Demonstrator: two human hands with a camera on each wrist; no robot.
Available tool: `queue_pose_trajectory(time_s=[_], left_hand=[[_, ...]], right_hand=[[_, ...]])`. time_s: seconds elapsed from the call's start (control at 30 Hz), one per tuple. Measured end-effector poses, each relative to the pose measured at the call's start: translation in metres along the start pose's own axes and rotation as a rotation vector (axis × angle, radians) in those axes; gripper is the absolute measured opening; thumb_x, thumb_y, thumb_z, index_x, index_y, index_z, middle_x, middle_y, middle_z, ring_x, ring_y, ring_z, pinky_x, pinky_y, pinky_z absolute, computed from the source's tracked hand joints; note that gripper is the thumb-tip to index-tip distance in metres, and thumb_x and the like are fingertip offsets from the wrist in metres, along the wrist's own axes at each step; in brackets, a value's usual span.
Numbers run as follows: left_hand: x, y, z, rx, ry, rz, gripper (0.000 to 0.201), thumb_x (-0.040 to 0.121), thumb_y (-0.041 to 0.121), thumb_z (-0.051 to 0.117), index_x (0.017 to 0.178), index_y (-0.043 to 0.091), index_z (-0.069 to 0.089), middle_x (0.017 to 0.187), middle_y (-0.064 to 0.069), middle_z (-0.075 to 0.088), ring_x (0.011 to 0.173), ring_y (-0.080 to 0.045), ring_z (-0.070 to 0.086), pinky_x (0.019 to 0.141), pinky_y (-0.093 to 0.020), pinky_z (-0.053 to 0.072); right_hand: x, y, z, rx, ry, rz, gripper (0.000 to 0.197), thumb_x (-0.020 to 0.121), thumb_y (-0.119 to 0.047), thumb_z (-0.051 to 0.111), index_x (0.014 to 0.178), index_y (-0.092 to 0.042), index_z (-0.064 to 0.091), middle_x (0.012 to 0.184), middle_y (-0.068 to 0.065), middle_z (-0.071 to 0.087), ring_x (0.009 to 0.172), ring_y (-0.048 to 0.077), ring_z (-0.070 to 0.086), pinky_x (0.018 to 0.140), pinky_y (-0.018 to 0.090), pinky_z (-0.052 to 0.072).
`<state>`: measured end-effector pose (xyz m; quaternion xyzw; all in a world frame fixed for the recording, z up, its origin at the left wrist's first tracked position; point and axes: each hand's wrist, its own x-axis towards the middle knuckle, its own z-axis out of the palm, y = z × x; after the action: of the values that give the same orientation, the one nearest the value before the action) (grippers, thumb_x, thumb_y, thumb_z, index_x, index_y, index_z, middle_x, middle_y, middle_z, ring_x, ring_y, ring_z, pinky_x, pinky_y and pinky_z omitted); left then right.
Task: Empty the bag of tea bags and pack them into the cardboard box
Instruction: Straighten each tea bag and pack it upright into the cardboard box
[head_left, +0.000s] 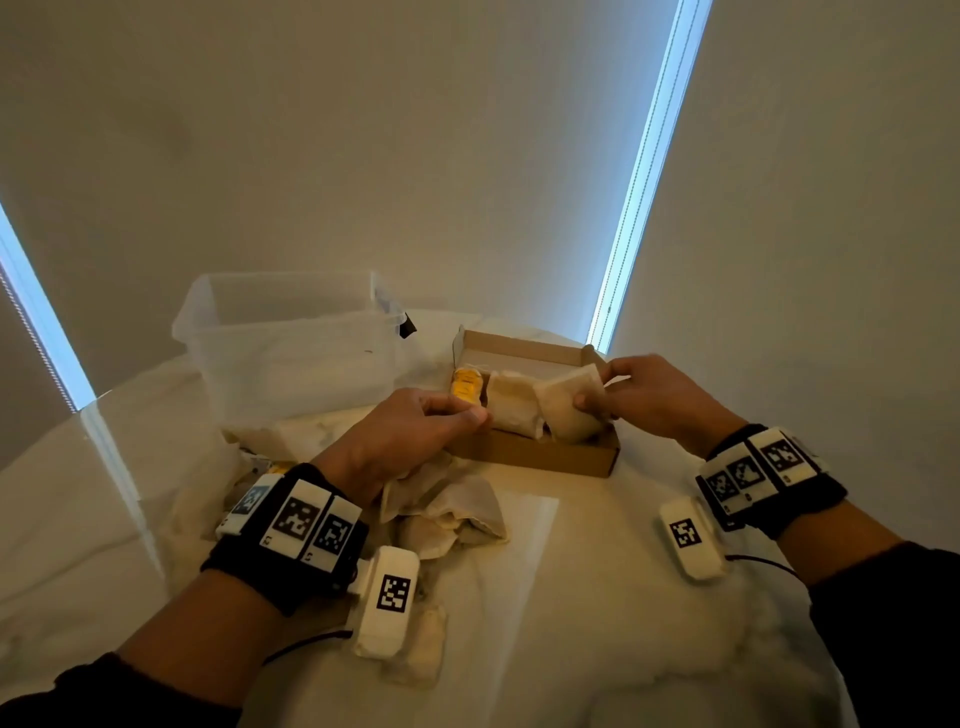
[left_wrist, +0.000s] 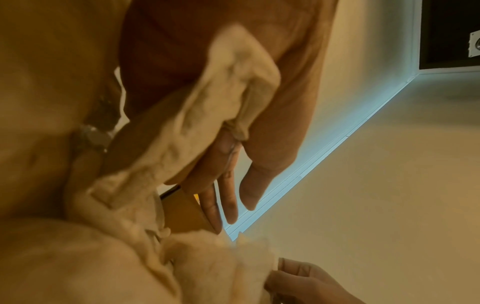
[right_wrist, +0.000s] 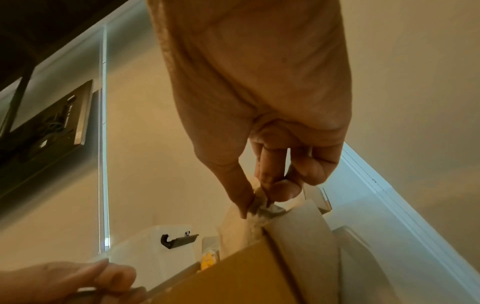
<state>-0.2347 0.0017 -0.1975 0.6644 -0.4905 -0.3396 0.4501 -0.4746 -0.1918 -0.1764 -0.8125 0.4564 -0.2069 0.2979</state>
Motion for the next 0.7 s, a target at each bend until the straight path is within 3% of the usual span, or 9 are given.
queue_pose_trajectory(time_s=[0.17,0.23,0.37,0.4,0.47,0.57,0.63,0.7], left_hand=[[-0.0023,0.0026,0.0001,0.008,0.008,-0.008,0.023,0.102,0.044,0.068,0.108,0.029,0.084,0.112,0.006,0.075,0.045,0.009,0.053,0.044,-0.007,0.036],[-0.0033,0.0028,0.0002,0.013,0.008,-0.018,0.023,0.101,0.046,0.067,0.106,0.032,0.084,0.112,0.006,0.076,0.046,0.007,0.053,0.045,-0.01,0.038],[-0.0044,0.0026,0.0005,0.008,0.007,-0.049,0.022,0.099,0.053,0.068,0.101,0.04,0.085,0.115,-0.003,0.078,0.066,-0.02,0.047,0.053,-0.025,0.035],[-0.0046,0.003,0.0006,0.009,0.004,-0.05,0.022,0.098,0.054,0.068,0.1,0.04,0.084,0.116,-0.004,0.078,0.064,-0.019,0.045,0.053,-0.025,0.035],[-0.0051,0.0034,0.0003,0.012,0.006,-0.049,0.022,0.099,0.052,0.067,0.101,0.038,0.085,0.114,-0.002,0.077,0.055,-0.006,0.046,0.05,-0.02,0.036],[-0.0061,0.005,0.0003,0.015,0.011,-0.035,0.023,0.101,0.047,0.067,0.104,0.033,0.085,0.112,0.005,0.076,0.049,0.005,0.053,0.048,-0.01,0.038],[-0.0067,0.0055,0.0008,0.026,0.01,-0.033,0.024,0.101,0.047,0.066,0.104,0.033,0.085,0.111,0.008,0.075,0.052,0.006,0.054,0.049,-0.01,0.038],[-0.0072,0.0063,0.0006,0.024,0.009,-0.039,0.024,0.101,0.049,0.066,0.103,0.034,0.085,0.11,0.009,0.076,0.054,0.002,0.053,0.051,-0.012,0.039]], right_hand=[[0.0056,0.0015,0.0065,0.047,0.021,0.052,0.028,0.085,-0.039,0.089,0.101,-0.022,0.074,0.105,0.003,0.074,0.104,0.021,0.069,0.096,0.041,0.058],[0.0052,0.0018,0.0078,0.086,0.029,0.053,0.027,0.085,-0.038,0.088,0.1,-0.021,0.074,0.102,0.004,0.075,0.101,0.021,0.069,0.092,0.039,0.058],[0.0015,0.0012,0.008,0.104,0.026,0.049,0.023,0.088,-0.029,0.086,0.1,-0.017,0.071,0.095,0.007,0.076,0.091,0.019,0.07,0.074,0.027,0.051],[0.0014,0.0013,0.0082,0.087,0.035,0.047,0.023,0.087,-0.026,0.086,0.1,-0.016,0.07,0.093,0.008,0.077,0.089,0.02,0.071,0.073,0.027,0.052],[0.0019,0.0,0.0071,0.056,0.053,0.027,0.024,0.084,-0.023,0.086,0.1,-0.021,0.068,0.096,0.006,0.078,0.091,0.021,0.072,0.076,0.029,0.056],[0.0026,-0.003,0.0038,-0.056,0.053,-0.013,0.033,0.083,-0.024,0.088,0.105,-0.03,0.065,0.11,-0.002,0.071,0.101,0.018,0.068,0.08,0.028,0.055],[0.0051,-0.003,0.0025,-0.156,0.073,-0.056,0.034,0.084,-0.025,0.088,0.111,-0.029,0.068,0.11,-0.004,0.069,0.098,0.014,0.066,0.074,0.023,0.05],[0.0066,-0.0039,0.0016,-0.224,0.178,-0.134,0.031,0.085,-0.025,0.088,0.11,-0.027,0.07,0.104,-0.01,0.071,0.095,0.01,0.068,0.079,0.024,0.053]])
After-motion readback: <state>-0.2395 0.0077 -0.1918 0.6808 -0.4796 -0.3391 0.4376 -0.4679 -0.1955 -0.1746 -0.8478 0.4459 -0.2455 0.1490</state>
